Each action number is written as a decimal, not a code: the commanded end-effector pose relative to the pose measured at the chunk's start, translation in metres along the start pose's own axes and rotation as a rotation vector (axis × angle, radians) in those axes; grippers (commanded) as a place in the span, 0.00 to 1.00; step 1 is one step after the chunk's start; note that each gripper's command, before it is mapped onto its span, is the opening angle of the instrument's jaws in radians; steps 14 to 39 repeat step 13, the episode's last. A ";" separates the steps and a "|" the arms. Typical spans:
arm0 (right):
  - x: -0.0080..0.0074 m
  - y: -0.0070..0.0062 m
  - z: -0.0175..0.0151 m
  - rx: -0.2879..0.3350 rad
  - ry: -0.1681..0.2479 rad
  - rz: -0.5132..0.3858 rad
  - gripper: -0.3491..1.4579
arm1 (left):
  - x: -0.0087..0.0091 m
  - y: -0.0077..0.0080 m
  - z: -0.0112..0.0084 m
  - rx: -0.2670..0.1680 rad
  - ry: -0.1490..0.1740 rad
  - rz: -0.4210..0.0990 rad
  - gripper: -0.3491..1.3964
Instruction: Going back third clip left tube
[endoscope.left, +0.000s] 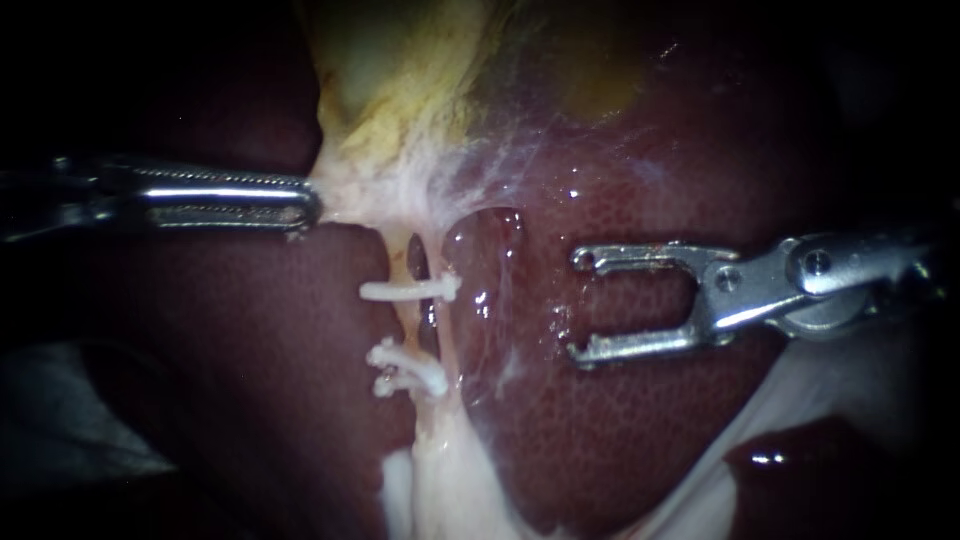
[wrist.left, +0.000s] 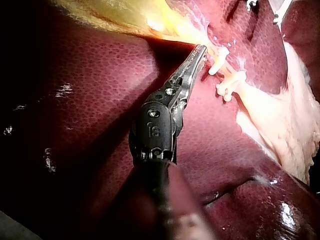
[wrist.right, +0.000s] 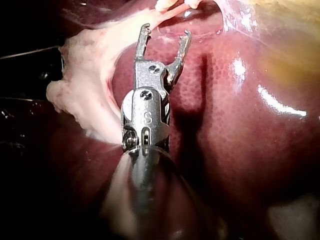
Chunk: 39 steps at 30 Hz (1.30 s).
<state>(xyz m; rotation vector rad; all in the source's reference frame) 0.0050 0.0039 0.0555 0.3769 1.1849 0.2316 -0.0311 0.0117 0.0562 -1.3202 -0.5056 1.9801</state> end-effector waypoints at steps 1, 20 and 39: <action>0.0000 0.0000 -0.0001 0.001 0.000 0.000 0.47 | -0.0002 -0.0003 0.0005 0.003 0.000 0.000 0.00; 0.0000 -0.0001 -0.0001 0.019 0.005 -0.007 0.47 | -0.0027 -0.0028 0.0049 0.020 -0.018 -0.015 0.00; 0.0000 -0.0001 -0.0001 0.019 0.005 -0.007 0.47 | -0.0027 -0.0028 0.0049 0.020 -0.018 -0.015 0.00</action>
